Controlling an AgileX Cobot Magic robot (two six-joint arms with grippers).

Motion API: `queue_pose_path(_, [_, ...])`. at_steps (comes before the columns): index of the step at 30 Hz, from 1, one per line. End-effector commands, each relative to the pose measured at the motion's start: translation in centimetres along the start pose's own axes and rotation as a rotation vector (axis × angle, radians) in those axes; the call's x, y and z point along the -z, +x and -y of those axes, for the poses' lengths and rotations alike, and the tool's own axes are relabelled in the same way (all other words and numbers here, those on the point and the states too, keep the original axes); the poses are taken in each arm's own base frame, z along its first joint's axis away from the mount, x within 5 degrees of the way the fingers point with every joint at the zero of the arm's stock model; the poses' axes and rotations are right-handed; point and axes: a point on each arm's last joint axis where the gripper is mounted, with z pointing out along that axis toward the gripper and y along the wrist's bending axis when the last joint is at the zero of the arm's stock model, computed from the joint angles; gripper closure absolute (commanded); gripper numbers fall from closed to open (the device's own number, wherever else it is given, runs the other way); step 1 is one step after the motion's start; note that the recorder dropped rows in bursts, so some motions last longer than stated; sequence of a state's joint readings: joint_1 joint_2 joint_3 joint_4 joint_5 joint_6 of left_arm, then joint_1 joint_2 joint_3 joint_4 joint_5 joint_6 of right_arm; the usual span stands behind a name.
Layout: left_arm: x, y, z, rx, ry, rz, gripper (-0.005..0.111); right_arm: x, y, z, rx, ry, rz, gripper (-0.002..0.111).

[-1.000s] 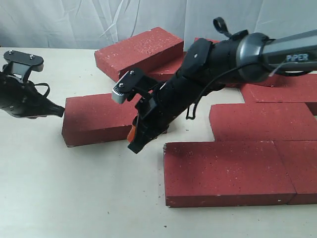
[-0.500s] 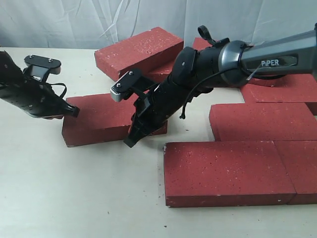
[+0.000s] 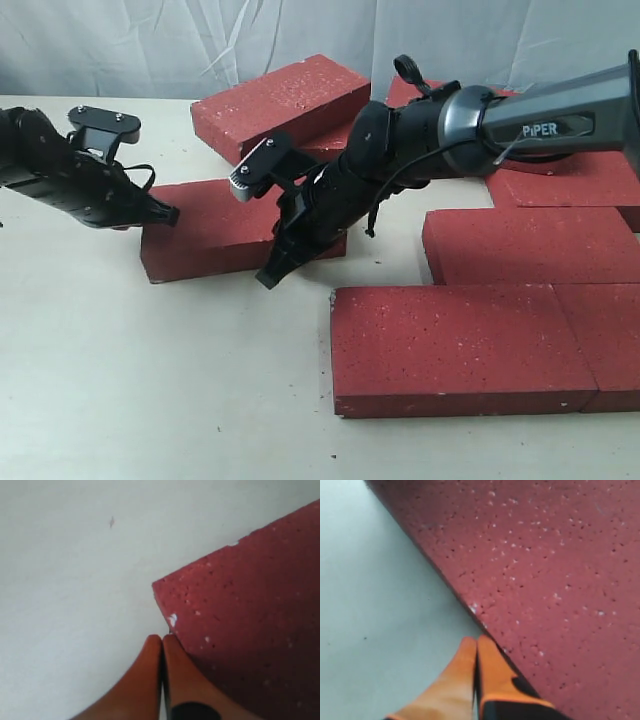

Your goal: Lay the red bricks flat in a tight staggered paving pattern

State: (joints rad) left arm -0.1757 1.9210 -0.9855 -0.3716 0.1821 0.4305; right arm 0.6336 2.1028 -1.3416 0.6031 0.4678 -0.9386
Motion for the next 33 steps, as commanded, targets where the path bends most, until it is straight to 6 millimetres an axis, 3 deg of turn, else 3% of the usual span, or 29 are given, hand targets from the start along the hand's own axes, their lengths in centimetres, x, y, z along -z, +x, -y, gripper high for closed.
queue_pose_path(1, [0.0,-1.0,1.0,-0.014,-0.017,0.092,0.107,0.1,-0.3,0.2,-0.012,0.027,0.017,0.109])
queue_pose_path(11, [-0.3,-1.2,0.9,-0.077,-0.041,0.121,0.107,0.4,-0.3,0.1,0.008,0.013,-0.003,0.109])
queue_pose_path(20, [2.0,-1.0,-0.6,-0.035,-0.016,0.043,0.107,1.1,-0.6,-0.1,0.011,0.008,0.001,0.109])
queue_pose_path(26, [0.2,-0.5,-0.9,0.005,-0.030,0.042,0.107,0.5,-0.5,0.3,0.005,0.036,0.012,0.109])
queue_pose_path(33, [-1.7,-0.7,0.7,-0.022,-0.004,0.025,0.107,-0.2,-0.3,0.6,0.004,0.064,0.021,0.109])
